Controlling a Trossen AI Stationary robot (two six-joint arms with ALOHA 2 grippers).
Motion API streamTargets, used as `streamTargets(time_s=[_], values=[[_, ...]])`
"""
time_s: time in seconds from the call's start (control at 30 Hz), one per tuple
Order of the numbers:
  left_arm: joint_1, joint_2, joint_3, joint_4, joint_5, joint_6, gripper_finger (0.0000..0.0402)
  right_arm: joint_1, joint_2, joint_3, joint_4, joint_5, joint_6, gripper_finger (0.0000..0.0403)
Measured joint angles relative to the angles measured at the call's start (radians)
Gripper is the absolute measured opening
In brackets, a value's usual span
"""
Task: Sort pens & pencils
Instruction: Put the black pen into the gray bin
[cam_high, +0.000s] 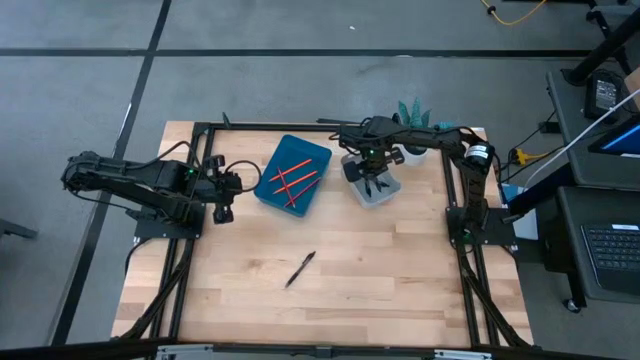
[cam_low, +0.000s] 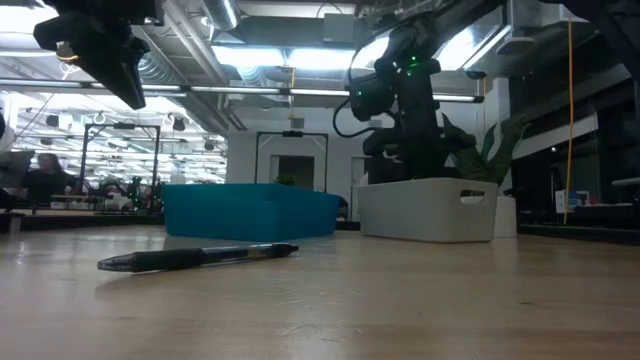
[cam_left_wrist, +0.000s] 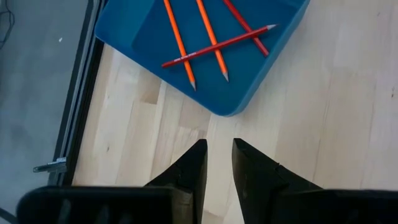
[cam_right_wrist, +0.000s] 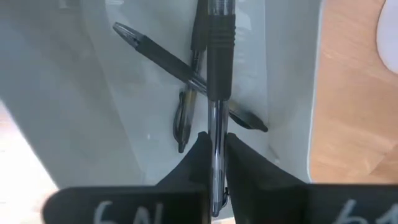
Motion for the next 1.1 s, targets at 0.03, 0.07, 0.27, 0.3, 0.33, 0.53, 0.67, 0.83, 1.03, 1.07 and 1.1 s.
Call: streamTargets(time_s=[0.03,0.07,0.27,0.3,0.33,0.53,0.67,0.83,1.03,1.07,1.1], values=[[0.0,0.0,0.0,0.002,0.0,0.0,0.0069,0.0,0.0,0.0,0.005,0.0,-0.001,0.0032],[0.0,0.0,0.0,0.002,0.0,0.0,0.0069,0.0,0.0,0.0,0.011,0.002,-0.001,0.0037],[0.0,0.0,0.0,0.008,0.0,0.0,0.0069,0.0,0.0,0.0,0.02,0.009,-0.021,0.009],[0.0,0.0,0.0,0.009,0.0,0.0,0.0069,0.0,0.0,0.0,0.021,0.009,-0.021,0.0098],[0.0,0.0,0.0,0.01,0.0,0.0,0.0069,0.0,0.0,0.0,0.02,0.009,-0.021,0.0106],[0.0,0.0,0.0,0.014,-0.003,0.0,0.0069,0.0,0.0,0.003,0.016,0.001,0.005,0.0135],[0.0,0.009,-0.017,0.045,-0.037,0.002,0.0069,0.015,0.0,0.047,-0.006,-0.062,0.024,0.0134],[0.0,0.02,-0.104,0.105,-0.014,0.017,0.0069,0.079,0.0,0.175,-0.111,-0.071,0.065,0.0123],[-0.012,0.062,-0.118,0.179,0.118,-0.015,0.0069,0.228,0.0,0.386,-0.287,-0.071,0.16,0.0112],[-0.019,0.072,-0.117,0.204,0.161,-0.025,0.0069,0.262,0.0,0.427,-0.323,-0.07,0.181,0.0111],[-0.031,0.083,-0.118,0.227,0.208,-0.027,0.0069,0.297,0.0,0.467,-0.356,-0.061,0.206,0.011]])
